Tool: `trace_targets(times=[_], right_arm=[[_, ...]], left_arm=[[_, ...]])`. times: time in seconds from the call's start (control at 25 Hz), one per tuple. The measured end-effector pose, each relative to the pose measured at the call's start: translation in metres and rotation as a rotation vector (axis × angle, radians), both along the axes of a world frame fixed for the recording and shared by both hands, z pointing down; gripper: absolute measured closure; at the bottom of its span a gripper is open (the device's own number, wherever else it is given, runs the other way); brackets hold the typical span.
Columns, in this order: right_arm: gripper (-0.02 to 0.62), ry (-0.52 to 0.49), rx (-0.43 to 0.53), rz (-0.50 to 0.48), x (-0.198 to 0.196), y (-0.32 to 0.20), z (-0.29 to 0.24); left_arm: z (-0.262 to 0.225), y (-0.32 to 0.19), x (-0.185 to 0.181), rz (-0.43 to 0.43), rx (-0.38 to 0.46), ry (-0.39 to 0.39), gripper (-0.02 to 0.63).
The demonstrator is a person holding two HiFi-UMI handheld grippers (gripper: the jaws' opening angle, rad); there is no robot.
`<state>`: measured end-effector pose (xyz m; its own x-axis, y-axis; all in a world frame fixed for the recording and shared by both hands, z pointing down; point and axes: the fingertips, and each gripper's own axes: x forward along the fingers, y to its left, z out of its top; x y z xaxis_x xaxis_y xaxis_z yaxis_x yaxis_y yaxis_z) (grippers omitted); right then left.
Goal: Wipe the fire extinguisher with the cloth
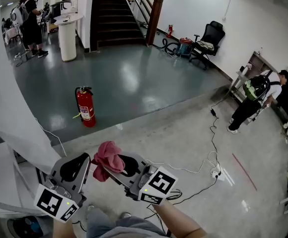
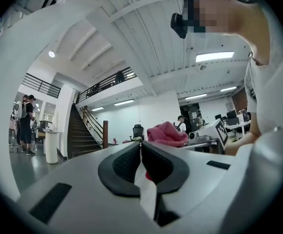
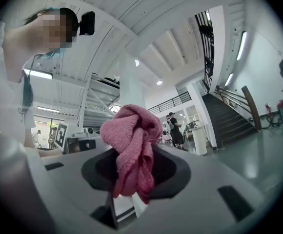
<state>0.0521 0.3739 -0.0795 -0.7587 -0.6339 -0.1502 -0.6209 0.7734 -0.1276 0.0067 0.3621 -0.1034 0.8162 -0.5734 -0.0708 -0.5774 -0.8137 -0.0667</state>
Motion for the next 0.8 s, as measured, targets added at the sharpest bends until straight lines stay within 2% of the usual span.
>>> trace_targets(times=[0.16,0.36,0.8], right_arm=[[0.454,0.020,-0.011,0.022,0.001,-0.019,0.017],[0.454,0.014,-0.006,0.062,-0.007,-0.086,0.007],[0.454,0.035,0.013,0.084,-0.095,-0.237,-0.026]], left_arm=[[0.012,-0.028,0.000,0.007,-0.017,0.008,0.588],[0.005,-0.089,-0.014,0.029,0.000,0.004,0.588],[-0.013,-0.224,-0.102,0.061,0.025,-0.031,0.588]])
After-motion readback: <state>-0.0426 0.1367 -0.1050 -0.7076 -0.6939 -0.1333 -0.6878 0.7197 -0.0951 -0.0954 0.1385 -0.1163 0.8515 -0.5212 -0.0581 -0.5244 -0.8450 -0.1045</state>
